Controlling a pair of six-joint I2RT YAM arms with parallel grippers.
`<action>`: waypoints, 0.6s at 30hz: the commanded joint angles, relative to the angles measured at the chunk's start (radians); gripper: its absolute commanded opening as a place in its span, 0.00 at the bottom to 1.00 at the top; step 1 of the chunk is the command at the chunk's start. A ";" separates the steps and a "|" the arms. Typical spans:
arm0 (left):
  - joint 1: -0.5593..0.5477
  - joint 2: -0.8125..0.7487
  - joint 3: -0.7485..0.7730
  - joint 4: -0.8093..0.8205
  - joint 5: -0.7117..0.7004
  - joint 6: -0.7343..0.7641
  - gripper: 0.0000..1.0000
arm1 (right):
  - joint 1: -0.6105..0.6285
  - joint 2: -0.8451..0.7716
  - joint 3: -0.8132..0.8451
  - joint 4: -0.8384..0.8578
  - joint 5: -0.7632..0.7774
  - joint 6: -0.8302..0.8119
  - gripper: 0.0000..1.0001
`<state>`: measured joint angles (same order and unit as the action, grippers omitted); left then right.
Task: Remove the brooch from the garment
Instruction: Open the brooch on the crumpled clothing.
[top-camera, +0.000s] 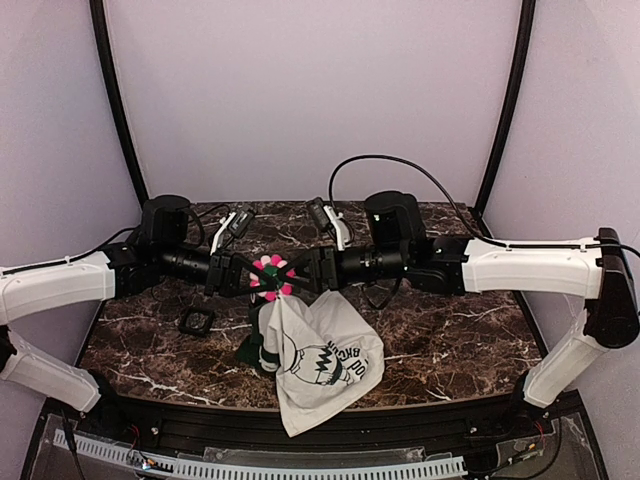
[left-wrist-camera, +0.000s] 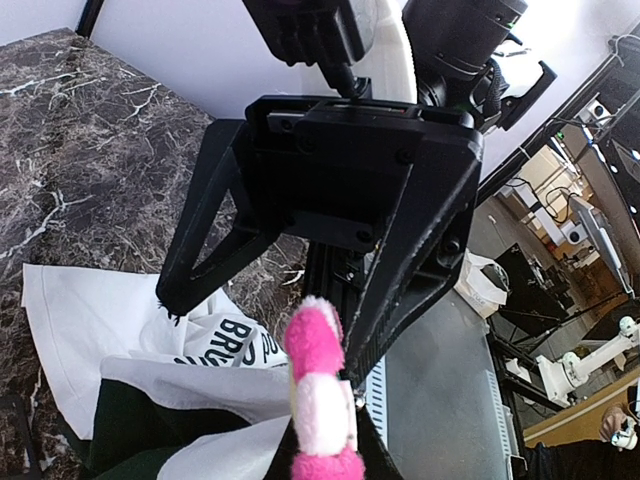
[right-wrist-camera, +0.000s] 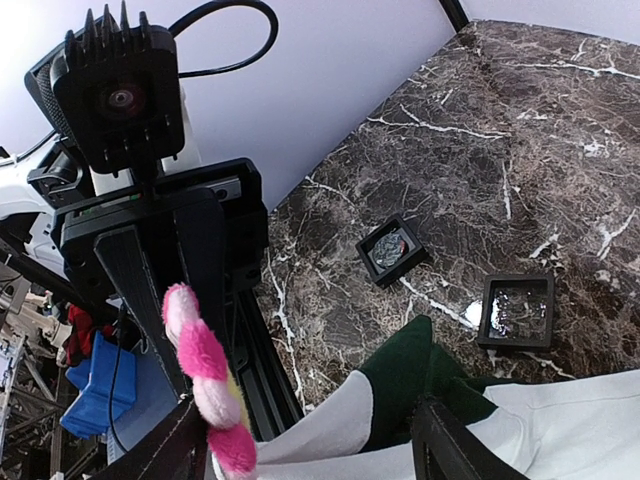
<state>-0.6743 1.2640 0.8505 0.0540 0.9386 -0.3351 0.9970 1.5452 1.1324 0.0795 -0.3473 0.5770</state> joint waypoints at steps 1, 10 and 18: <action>-0.013 -0.007 0.022 0.044 0.048 -0.005 0.01 | 0.005 0.031 0.021 -0.006 0.013 -0.019 0.68; -0.013 0.001 0.022 0.058 0.054 -0.015 0.01 | 0.005 0.008 -0.021 0.093 -0.091 -0.015 0.69; -0.013 0.007 0.022 0.064 0.057 -0.019 0.01 | 0.005 0.031 -0.001 0.095 -0.109 -0.020 0.69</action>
<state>-0.6743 1.2667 0.8505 0.0616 0.9764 -0.3485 0.9939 1.5467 1.1217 0.1200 -0.4267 0.5724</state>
